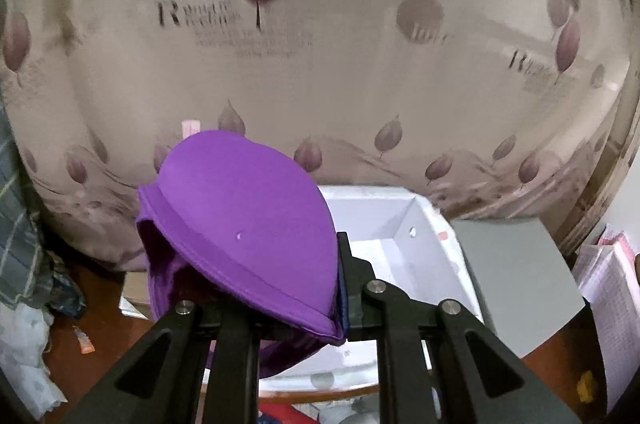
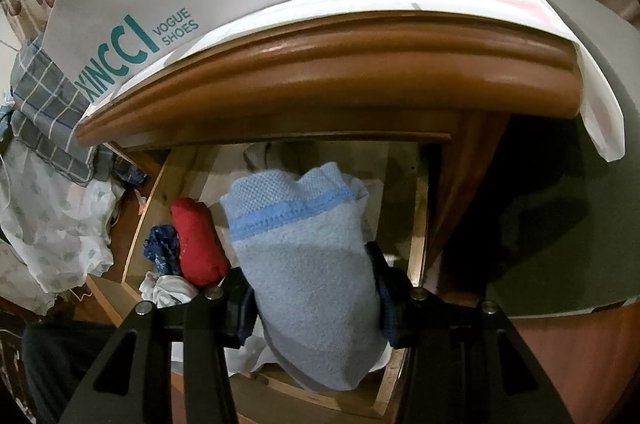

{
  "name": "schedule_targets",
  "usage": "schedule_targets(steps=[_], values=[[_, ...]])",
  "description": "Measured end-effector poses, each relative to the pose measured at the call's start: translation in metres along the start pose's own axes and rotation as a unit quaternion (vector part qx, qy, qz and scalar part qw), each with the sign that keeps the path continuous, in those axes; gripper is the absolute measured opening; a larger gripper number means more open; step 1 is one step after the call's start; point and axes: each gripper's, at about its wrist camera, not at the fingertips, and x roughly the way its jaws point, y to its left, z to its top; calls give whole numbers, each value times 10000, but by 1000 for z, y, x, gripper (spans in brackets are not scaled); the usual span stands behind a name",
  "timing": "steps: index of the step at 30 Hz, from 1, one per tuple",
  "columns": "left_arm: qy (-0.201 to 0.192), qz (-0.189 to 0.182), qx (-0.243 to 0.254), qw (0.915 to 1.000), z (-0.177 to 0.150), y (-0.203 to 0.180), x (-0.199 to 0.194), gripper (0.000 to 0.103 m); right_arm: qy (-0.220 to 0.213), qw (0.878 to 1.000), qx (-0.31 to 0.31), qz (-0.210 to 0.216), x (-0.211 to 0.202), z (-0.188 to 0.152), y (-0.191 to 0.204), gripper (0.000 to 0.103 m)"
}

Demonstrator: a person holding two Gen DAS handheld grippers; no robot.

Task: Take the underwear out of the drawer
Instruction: 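Lift the purple bra out of the drawer with the left tool, then lower the purple bra into the open white box and open the left tool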

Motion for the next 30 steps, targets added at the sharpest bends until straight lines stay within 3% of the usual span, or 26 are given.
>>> schedule_targets(steps=[8, 12, 20, 26, 30], values=[[324, -372, 417, 9979, -17, -9, 65, 14, 37, 10000, -4, 81, 1, 2, 0, 48], [678, -215, 378, 9968, -28, -2, 94, 14, 54, 9999, 9, 103, 1, 2, 0, 48], [1016, -103, 81, 9947, -46, 16, 117, 14, 64, 9999, -17, 130, 2, 2, 1, 48], [1217, 87, 63, 9925, -50, 15, 128, 21, 62, 9999, -16, 124, 2, 1, 2, 48], [1354, 139, -106, 9906, -51, 19, 130, 38, 60, 9999, -18, 125, 2, 1, 2, 48]])
